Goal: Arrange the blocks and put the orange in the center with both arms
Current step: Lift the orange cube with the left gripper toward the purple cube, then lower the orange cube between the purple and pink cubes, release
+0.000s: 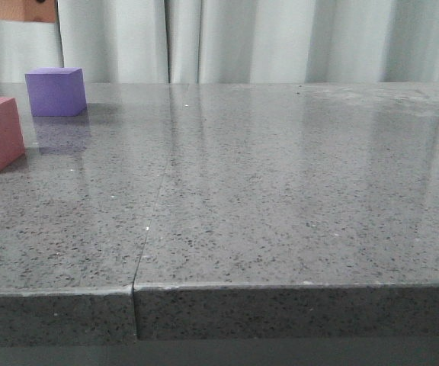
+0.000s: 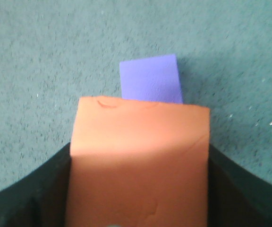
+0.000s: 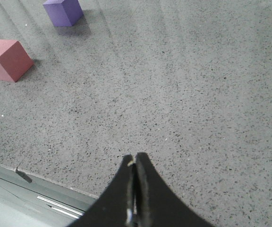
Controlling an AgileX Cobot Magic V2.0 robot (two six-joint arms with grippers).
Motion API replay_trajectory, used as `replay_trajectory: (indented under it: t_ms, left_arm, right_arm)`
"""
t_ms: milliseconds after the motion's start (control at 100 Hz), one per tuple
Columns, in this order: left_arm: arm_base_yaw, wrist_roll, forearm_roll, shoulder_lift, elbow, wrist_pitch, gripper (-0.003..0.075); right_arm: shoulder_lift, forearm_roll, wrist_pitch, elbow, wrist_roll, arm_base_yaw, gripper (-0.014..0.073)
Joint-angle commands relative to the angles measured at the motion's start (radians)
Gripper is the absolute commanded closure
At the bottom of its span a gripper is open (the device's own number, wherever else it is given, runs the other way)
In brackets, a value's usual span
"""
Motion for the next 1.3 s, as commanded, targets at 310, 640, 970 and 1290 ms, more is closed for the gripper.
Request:
replay_trajectory:
  t_ms: [310, 640, 970, 1290]
  left_arm:
    - [0.009, -0.083, -0.029, -0.079, 0.180, -0.163, 0.0407]
    - [0.013, -0.115, -0.031, -0.079, 0.296, -0.249, 0.0407]
    - [0.013, -0.147, -0.015, -0.079, 0.395, -0.356, 0.0407]
    - [0.015, -0.188, 0.030, -0.079, 0.420, -0.364, 0.0407]
  right_arm:
    - [0.005, -0.007, -0.069, -0.025, -0.012, 0.002, 0.0663]
    - [0.005, -0.007, -0.069, -0.025, -0.012, 0.002, 0.0663]
    - [0.005, -0.007, -0.069, -0.025, -0.012, 0.002, 0.0663]
    - [0.005, -0.007, -0.069, -0.025, -0.012, 0.002, 0.0663]
